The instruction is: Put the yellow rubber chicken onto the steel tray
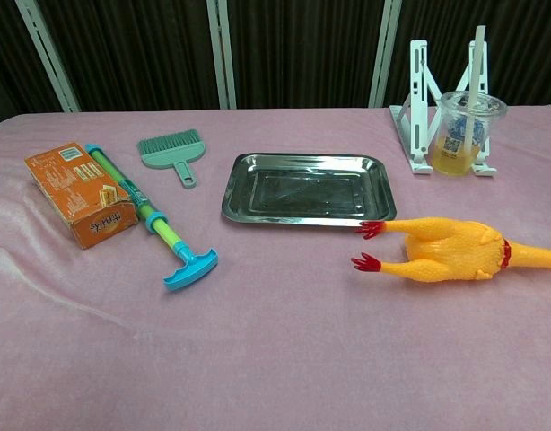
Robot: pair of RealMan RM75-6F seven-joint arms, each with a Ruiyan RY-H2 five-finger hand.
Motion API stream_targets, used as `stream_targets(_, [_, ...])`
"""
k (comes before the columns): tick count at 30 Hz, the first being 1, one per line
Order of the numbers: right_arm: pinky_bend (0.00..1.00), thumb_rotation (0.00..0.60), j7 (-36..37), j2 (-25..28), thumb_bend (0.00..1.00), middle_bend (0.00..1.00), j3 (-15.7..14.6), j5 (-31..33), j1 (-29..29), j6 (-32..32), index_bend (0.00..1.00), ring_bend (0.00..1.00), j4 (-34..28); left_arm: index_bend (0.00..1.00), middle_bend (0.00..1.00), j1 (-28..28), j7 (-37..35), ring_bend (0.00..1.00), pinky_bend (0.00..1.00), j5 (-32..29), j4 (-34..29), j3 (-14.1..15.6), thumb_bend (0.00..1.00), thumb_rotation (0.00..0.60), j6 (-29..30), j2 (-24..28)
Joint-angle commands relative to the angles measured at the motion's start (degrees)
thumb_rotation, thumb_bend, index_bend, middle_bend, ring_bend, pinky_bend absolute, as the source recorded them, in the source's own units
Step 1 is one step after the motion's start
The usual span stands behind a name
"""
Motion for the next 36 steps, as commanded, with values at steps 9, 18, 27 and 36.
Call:
stream_targets(9, [0.20, 0.600, 0.83, 0.15, 0.26, 0.19, -0.56, -0.75, 0.04, -0.35, 0.00, 0.12, 0.01, 0.00, 0.06, -0.22, 0.66, 0.00, 0.00, 0.20, -0.15, -0.07, 0.00, 0.600, -0.31, -0.19])
stream_targets(18, [0.20, 0.600, 3.79, 1.18, 0.26, 0.19, -0.90, -1.64, 0.80, -1.61, 0.00, 0.12, -0.69, 0.00, 0.06, -0.36, 0.33, 0.00, 0.00, 0.88, -0.49, -0.05, 0.00, 0.600, -0.17, 0.08])
stream_targets(27, [0.23, 0.600, 6.75, 2.42, 0.26, 0.19, -0.13, -2.01, 5.59, -8.52, 0.03, 0.15, -1.57, 0.01, 0.06, -0.34, 0.27, 0.00, 0.00, 0.82, -0.48, -0.19, 0.00, 0.600, -0.06, 0.21])
stream_targets(36, [0.25, 0.600, 10.02, 1.12, 0.26, 0.19, 1.22, 0.64, 13.73, -21.85, 0.04, 0.15, 1.52, 0.01, 0.06, -0.47, 0.42, 0.00, 0.00, 0.61, -0.82, -0.28, 0.00, 0.600, -0.37, 0.54])
